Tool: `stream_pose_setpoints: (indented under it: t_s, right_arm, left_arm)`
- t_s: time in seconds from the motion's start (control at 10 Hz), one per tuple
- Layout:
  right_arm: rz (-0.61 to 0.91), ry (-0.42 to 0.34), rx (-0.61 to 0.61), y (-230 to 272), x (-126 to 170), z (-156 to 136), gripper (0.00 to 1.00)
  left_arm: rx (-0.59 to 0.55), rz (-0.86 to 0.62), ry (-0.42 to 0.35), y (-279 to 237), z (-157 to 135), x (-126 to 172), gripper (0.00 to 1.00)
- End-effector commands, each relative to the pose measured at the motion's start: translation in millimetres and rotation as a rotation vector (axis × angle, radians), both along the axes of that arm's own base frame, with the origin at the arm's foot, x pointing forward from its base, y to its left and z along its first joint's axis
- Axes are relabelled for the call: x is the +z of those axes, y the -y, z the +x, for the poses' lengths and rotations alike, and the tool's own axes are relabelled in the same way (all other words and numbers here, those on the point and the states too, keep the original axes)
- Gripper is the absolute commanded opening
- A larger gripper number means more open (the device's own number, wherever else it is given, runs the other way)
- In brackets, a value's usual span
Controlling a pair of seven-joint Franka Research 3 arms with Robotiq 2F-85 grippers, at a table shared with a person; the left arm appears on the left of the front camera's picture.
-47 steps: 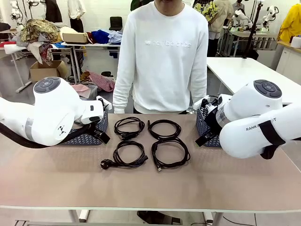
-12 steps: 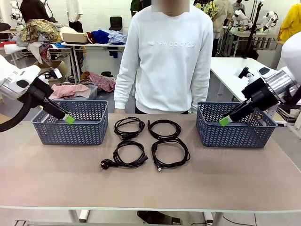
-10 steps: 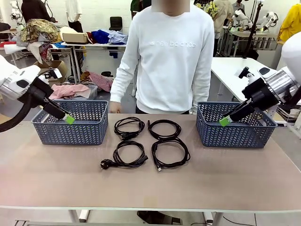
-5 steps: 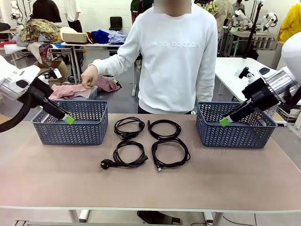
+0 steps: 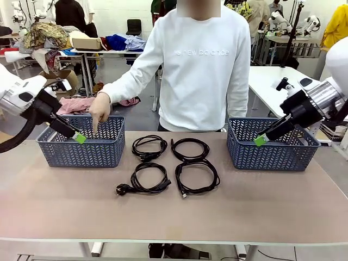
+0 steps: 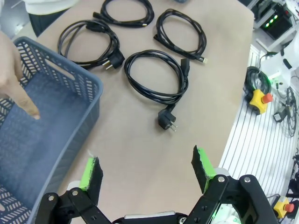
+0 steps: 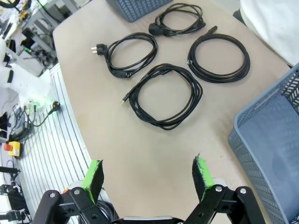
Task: Organize the cables according to human instructions.
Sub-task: Pick up a bundle of cables and place it in the basket indicated by the human.
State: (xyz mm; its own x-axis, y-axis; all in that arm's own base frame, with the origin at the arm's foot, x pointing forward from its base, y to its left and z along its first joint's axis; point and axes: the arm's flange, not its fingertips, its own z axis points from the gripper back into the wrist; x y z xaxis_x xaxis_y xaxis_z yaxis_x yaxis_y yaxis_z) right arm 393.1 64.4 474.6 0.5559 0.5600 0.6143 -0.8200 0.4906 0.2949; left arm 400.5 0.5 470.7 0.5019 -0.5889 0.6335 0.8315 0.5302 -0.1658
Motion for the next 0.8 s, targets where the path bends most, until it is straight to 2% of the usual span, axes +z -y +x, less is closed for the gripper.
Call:
stream_pose_setpoints:
  t_s: [0.0, 0.3, 0.7]
  right_arm:
    - [0.031, 0.019, 0.015, -0.2, 1.9, 1.6, 1.0]
    - [0.031, 0.019, 0.015, -0.2, 1.9, 1.6, 1.0]
    - [0.031, 0.019, 0.015, -0.2, 1.9, 1.6, 1.0]
  left_arm:
    - [-0.017, -0.025, 0.016, -2.0, 0.6, -4.5, 1.0]
    - [0.0, 0.0, 0.0, 0.0, 0.0, 0.0, 1.0]
    - [-0.228, 0.181, 0.02, 70.1, 15.0, 2.0, 1.0]
